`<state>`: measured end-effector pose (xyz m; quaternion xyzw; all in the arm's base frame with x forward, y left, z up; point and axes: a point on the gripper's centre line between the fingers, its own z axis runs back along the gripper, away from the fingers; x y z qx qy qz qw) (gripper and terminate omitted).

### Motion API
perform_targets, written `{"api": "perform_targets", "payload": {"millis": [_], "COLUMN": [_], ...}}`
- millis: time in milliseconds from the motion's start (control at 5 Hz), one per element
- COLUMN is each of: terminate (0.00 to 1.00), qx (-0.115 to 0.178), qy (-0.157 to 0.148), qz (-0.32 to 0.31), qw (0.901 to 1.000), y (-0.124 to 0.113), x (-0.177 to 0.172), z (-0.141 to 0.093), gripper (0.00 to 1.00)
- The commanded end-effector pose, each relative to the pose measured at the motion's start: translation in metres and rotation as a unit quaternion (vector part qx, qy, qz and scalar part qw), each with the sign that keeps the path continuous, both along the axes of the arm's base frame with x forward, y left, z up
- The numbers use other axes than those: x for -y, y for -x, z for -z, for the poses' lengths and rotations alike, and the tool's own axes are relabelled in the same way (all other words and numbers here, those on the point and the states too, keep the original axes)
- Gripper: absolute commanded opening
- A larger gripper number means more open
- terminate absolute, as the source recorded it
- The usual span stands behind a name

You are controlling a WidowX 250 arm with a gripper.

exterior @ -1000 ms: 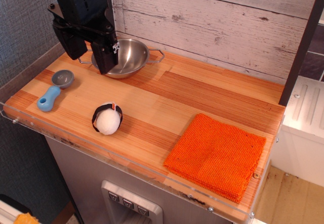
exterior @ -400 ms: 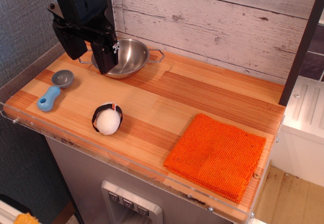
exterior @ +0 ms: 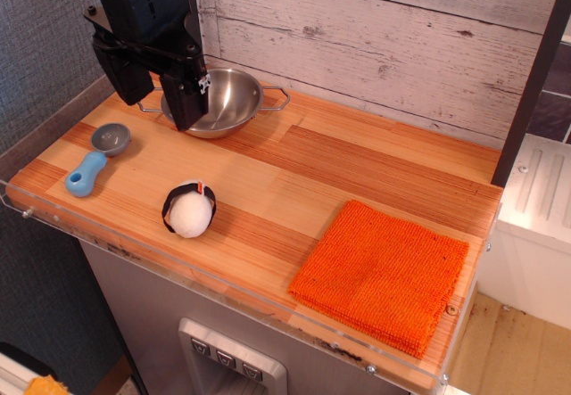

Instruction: Move the dough onto the front centre-left of the counter.

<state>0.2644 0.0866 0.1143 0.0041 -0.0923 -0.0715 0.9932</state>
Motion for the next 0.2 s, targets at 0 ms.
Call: {"api": "perform_targets", "payload": {"millis": [0], "terminate": [1.00], "qx": [0.018], "qy": [-0.006], "qz": [-0.002], "qw": [0.9998], "y": [0.0021], "x": [-0.0086], "z": [-0.0098], "gripper": [1.00]}}
